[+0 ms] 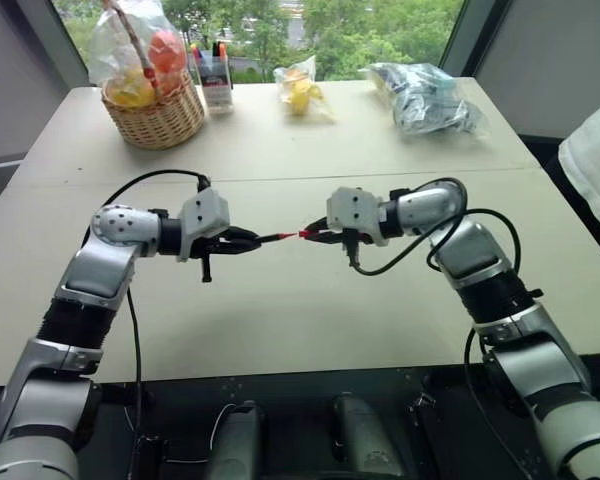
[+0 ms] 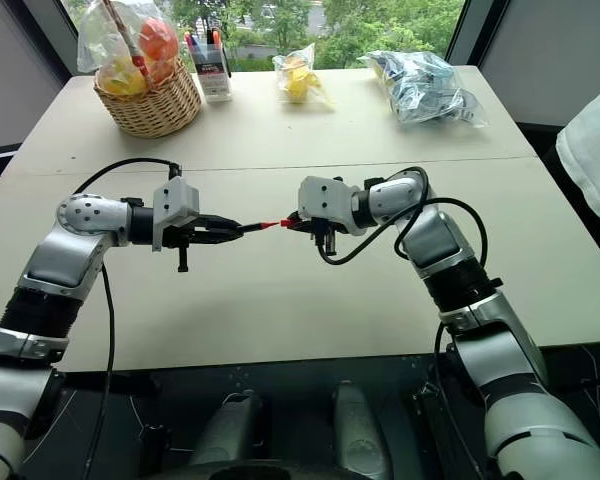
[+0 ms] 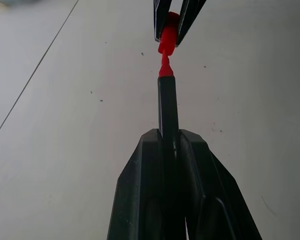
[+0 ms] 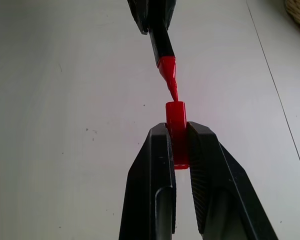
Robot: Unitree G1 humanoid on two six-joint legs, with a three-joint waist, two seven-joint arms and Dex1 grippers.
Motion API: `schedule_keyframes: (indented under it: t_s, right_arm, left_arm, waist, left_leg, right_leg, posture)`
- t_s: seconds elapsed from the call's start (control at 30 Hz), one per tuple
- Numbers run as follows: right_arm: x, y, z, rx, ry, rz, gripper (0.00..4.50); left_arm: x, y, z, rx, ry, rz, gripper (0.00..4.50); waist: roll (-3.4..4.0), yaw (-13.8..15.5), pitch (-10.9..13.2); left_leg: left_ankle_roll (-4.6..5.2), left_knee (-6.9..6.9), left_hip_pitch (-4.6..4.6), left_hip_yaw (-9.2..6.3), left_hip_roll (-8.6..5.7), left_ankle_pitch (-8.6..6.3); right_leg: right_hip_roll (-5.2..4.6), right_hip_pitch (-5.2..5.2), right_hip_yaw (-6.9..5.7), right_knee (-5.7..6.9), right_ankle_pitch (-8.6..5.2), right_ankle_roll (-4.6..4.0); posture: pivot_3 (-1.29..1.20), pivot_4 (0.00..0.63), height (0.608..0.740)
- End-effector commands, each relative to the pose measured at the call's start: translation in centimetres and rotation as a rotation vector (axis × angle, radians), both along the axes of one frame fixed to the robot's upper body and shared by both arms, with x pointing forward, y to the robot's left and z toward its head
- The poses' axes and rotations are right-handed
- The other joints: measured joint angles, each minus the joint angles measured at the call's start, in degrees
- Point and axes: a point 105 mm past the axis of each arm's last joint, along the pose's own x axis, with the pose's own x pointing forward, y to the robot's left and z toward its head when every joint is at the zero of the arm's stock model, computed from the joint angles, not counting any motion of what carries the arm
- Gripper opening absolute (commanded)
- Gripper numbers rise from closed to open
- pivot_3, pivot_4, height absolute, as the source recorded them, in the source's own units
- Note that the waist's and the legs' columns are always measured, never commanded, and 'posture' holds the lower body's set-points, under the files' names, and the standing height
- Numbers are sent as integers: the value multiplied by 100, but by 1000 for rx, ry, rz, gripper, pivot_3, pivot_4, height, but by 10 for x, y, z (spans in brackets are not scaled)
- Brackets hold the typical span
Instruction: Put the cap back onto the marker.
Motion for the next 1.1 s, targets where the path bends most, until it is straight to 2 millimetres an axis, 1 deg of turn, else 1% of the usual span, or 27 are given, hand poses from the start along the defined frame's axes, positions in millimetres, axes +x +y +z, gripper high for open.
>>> schedule_keyframes:
  t_s: [0.03, 0.53, 0.87, 1.1]
  right_arm:
    - [-3, 6, 18, 35, -47, 29, 47]
    - [-11, 17, 17, 42, -35, 72, 47]
    - [-19, 21, 14, 13, -10, 125, 47]
    - [-23, 24, 13, 6, 8, 146, 47]
  left_arm:
    - [-1, -2, 9, -2, -44, -12, 0]
    - [-5, -8, 10, 0, -53, -40, 0]
    - [-4, -8, 3, 108, -159, -82, 0]
    - [-2, -10, 4, 112, -214, -90, 0]
  waist:
    - [0, 2, 0]
    - [0, 0, 0]
    - [0, 1, 0]
    - [0, 1, 0]
  left_leg:
    - [0, 0, 0, 0, 0, 0]
    - [0, 0, 0, 0, 0, 0]
    - [0, 0, 0, 0, 0, 0]
    - [0, 0, 0, 0, 0, 0]
  right_leg:
    - [0, 0, 0, 0, 0, 0]
    - [0, 0, 0, 0, 0, 0]
    - [0, 0, 0, 0, 0, 0]
    - [0, 0, 0, 0, 0, 0]
  posture:
    - [0, 150, 740]
    - [0, 150, 740]
    - [0, 150, 740]
    - [0, 150, 740]
